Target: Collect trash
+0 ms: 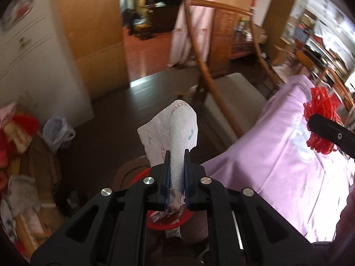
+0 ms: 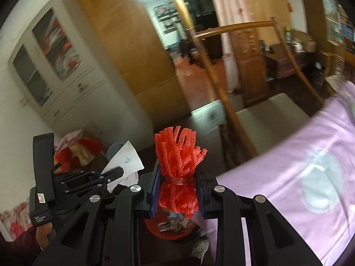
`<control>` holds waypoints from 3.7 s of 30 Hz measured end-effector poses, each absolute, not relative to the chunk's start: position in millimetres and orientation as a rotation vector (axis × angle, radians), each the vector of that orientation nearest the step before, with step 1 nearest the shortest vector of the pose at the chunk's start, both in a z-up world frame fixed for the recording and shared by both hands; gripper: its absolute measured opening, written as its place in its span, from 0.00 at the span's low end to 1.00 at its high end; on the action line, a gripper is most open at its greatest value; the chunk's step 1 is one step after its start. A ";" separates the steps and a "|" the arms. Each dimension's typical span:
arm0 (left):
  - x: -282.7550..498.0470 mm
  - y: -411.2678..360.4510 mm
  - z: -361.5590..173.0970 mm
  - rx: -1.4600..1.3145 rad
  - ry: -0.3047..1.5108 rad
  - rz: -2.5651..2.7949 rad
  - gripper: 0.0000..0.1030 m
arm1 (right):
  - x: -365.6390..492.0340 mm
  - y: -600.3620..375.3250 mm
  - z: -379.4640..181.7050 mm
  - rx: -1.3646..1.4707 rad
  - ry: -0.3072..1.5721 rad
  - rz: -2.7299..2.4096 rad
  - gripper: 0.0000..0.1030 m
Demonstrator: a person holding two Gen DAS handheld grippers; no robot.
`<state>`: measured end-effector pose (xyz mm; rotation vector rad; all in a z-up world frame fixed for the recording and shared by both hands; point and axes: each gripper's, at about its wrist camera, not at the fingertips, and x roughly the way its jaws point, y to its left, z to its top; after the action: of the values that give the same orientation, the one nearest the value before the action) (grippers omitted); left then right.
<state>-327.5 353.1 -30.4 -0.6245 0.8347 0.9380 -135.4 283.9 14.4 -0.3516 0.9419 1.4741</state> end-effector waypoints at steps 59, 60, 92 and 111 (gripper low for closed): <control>-395.8 350.3 -95.4 -0.897 1.021 1.144 0.82 | -209.0 328.5 -103.5 -0.934 1.166 1.507 0.62; -394.5 348.7 -95.4 -0.894 1.026 1.150 0.82 | -208.7 327.6 -103.4 -0.939 1.164 1.509 0.63; -378.9 338.5 -96.2 -0.884 1.043 1.170 0.86 | -205.4 328.2 -106.6 -0.995 1.142 1.523 0.66; -380.8 335.7 -95.5 -0.898 1.024 1.161 0.86 | -206.7 328.3 -106.3 -0.998 1.141 1.521 0.66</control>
<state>-380.8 335.7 -95.5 -0.8975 1.0238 1.1605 -206.7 328.3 -106.3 -0.9984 1.1407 1.5210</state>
